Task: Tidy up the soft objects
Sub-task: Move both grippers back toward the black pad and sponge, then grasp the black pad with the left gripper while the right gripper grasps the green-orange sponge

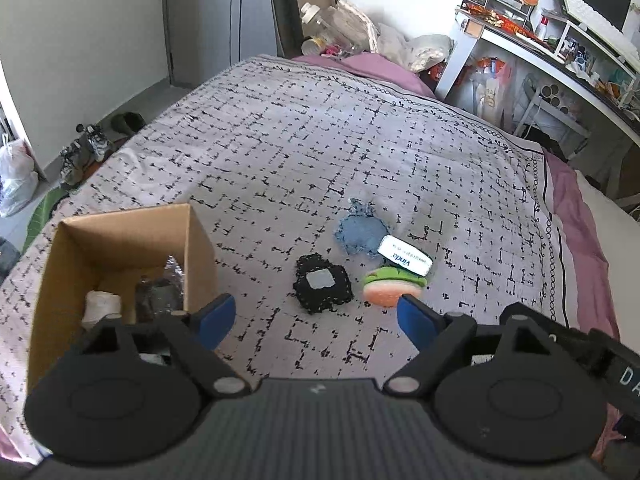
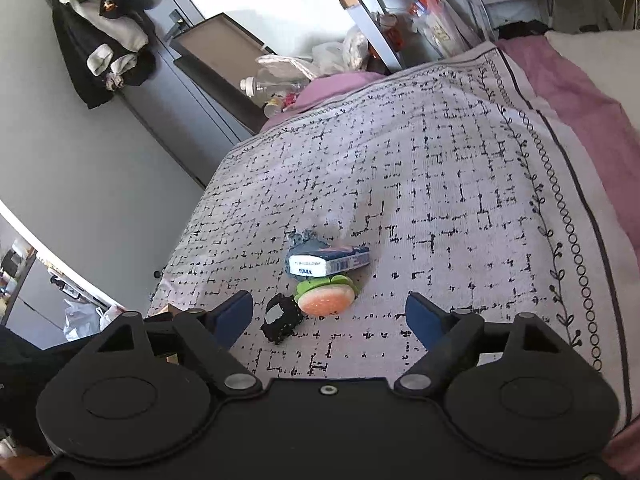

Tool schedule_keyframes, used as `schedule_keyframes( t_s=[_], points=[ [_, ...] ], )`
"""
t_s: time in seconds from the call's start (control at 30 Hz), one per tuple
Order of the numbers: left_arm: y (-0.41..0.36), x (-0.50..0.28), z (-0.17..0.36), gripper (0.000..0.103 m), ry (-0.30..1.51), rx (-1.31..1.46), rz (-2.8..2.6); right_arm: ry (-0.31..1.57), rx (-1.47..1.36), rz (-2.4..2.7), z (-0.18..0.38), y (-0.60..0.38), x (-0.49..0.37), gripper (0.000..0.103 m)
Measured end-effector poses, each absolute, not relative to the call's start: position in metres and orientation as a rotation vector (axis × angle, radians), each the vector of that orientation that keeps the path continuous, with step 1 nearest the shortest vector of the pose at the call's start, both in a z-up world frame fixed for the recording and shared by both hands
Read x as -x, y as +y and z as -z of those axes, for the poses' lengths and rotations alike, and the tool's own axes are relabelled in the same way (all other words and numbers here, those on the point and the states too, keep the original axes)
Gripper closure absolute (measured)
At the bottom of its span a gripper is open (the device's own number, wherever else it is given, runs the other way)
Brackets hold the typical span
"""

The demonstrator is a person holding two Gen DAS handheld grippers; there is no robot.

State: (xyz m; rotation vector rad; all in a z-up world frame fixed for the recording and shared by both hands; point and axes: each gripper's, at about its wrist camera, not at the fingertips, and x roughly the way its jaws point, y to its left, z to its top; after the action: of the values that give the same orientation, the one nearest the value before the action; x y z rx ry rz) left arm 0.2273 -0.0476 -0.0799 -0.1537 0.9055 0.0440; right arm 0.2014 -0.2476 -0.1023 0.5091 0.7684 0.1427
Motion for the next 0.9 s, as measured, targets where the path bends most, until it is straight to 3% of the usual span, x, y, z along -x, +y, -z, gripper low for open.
schedule_keyframes(
  t_s=[0.47, 0.9],
  points=[
    [-0.038, -0.278, 0.117, 0.037, 0.986, 0.212, -0.039, 0.856, -0.612, -0.132, 0.137, -0.240, -0.238, 0.039],
    [-0.035, -0.328, 0.169, 0.040, 1.122, 0.256, -0.039, 0.955, -0.650, -0.108, 0.174, -0.229, -0.275, 0.041]
  ],
)
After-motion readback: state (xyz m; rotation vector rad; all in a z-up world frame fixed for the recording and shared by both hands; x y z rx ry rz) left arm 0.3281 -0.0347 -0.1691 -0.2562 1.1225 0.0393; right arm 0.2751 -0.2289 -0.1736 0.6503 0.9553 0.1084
